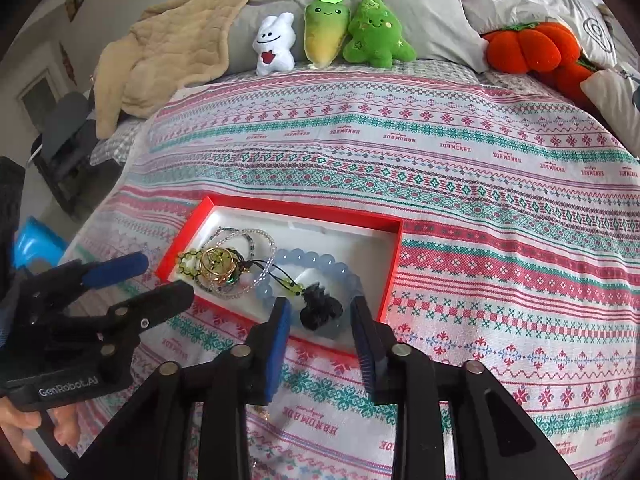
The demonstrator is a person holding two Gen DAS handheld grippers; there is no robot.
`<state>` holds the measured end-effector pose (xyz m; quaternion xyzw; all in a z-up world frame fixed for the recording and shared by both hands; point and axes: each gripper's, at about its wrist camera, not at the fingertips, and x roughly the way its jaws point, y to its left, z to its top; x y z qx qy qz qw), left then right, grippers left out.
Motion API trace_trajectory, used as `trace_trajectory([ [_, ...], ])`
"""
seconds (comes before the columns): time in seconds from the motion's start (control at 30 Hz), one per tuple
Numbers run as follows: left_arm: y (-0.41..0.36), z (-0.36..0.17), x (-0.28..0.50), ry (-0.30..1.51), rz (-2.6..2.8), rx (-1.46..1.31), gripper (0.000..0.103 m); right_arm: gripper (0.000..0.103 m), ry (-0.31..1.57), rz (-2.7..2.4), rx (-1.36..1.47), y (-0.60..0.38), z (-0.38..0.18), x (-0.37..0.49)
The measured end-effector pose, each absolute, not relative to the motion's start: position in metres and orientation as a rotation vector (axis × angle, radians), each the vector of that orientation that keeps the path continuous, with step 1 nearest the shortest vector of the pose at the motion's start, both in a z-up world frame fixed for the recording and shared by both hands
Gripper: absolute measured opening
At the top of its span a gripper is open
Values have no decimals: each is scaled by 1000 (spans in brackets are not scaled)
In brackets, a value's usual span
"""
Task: Organize jewelry
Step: 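Lower the gold rings and black hair clip into the red box, opening both grippers, then grasp a thin gold hoop with the left gripper while the right grasps a small silver hoop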
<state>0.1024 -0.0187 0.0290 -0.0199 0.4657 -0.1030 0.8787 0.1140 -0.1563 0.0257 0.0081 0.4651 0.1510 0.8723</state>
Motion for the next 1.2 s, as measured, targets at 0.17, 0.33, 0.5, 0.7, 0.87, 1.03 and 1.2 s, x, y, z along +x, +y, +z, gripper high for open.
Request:
trace_trajectory([
  [0.17, -18, 30, 94, 1003, -222, -32, 80, 71, 923, 312, 21, -159, 42, 101],
  [0.33, -15, 32, 83, 1030, -221, -31, 81, 72, 911, 301, 6, -162, 56, 86],
  [0.5, -10, 34, 69, 1045, -221, -27, 82, 75, 936, 266, -10, -167, 61, 71],
  [0.7, -6, 32, 58, 1078, -212, -20, 82, 76, 1013, 216, 26, -175, 58, 56],
  [0.87, -4, 30, 46, 1091, -207, -4, 83, 76, 1038, 200, 37, -179, 56, 45],
  [1.03, 0, 25, 37, 1110, -202, 4, 83, 77, 1053, 188, 20, -178, 54, 36],
  [1.2, 7, 17, 29, 1119, -223, -1, 83, 77, 1064, 191, -5, -173, 49, 26],
])
